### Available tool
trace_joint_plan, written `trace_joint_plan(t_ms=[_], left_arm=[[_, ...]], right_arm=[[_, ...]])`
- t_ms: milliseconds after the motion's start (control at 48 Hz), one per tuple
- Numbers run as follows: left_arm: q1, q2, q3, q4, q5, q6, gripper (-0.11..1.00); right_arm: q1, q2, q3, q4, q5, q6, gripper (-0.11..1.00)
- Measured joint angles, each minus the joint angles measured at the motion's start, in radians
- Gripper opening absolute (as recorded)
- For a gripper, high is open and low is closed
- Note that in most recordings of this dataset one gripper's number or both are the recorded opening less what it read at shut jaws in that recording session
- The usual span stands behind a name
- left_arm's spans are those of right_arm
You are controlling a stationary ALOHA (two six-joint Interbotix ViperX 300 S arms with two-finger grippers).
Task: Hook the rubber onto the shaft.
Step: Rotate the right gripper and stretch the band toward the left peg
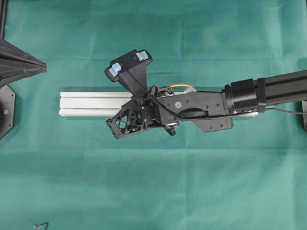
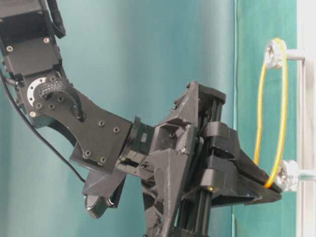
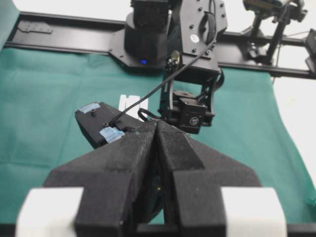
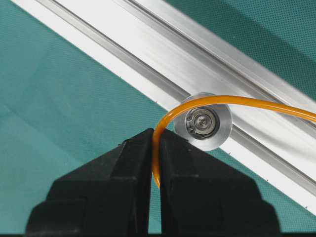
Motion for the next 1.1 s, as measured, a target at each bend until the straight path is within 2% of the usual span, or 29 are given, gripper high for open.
trace_joint_plan(t_ms=[812, 1104], left_arm=[[0.0, 0.0, -0.002, 0.0, -0.002, 0.0, 0.0], [-0.012, 0.04, -0.002, 0.0, 0.0, 0.0, 0.0]], right_arm=[[-0.008, 0.015, 0.002, 0.0, -0.048, 0.002, 0.05], [-0.008, 0.026, 0.0, 0.0, -0.063, 0.003, 0.05]])
